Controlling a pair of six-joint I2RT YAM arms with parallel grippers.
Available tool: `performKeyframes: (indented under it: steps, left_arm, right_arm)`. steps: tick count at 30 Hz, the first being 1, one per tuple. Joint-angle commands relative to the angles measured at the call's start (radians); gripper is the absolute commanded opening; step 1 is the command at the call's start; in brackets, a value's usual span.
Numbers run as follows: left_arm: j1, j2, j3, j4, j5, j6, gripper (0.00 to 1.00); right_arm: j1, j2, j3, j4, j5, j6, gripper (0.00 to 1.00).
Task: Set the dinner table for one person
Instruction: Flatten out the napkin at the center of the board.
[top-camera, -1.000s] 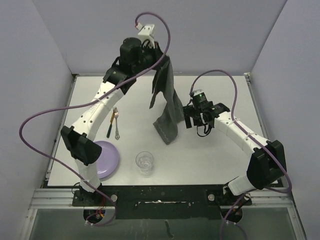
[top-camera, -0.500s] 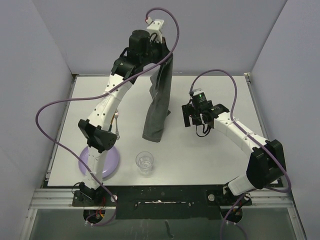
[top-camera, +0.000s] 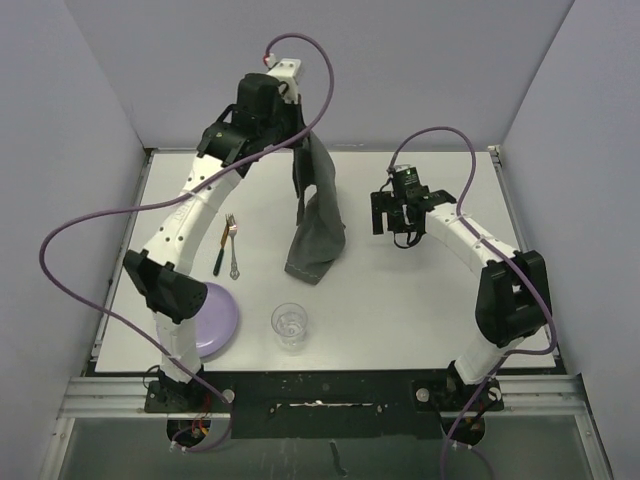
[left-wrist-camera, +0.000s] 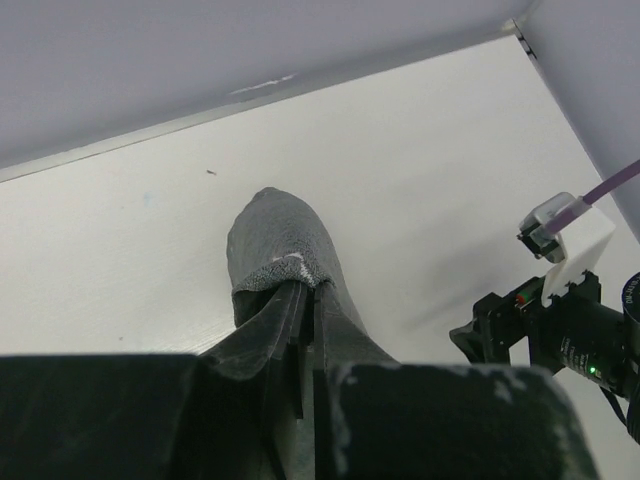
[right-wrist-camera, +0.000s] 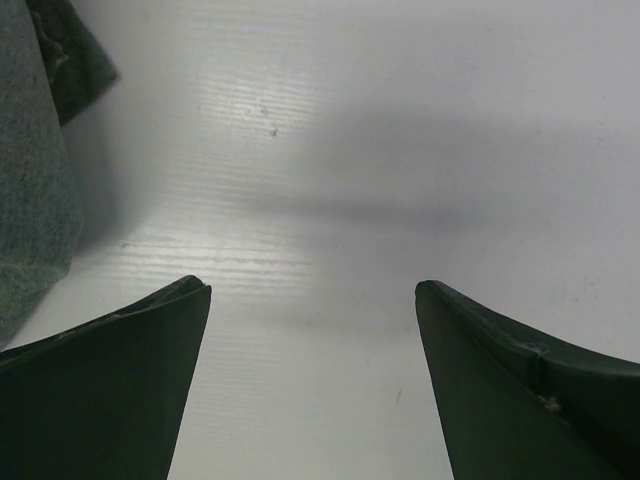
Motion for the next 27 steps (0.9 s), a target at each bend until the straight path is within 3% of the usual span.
performKeyframes:
  steps: [1,10,17,27]
  left_arm:
    - [0.102,-0.207,-0.048,0.038,-0.020,-0.029,0.00]
    - [0.154,-0.325,-0.207,-0.083,-0.044,-0.055,0.01]
    - [0.163,-0.377,-0.402,-0.054,-0.029,-0.107,0.01]
    - [0.152,-0.219,-0.179,-0.099,0.064,-0.109,0.00]
  right_arm:
    - [-0.003,0.010,0.083,0.048,-0.020,0.009,0.86]
    - [-0.002,0.031,0.133,0.027,-0.053,0.008,0.86]
    - [-0.004,0.002,0.140,0.001,-0.055,-0.013,0.86]
    - [-0.025,-0.036,0.121,-0.003,-0.039,-0.013,0.86]
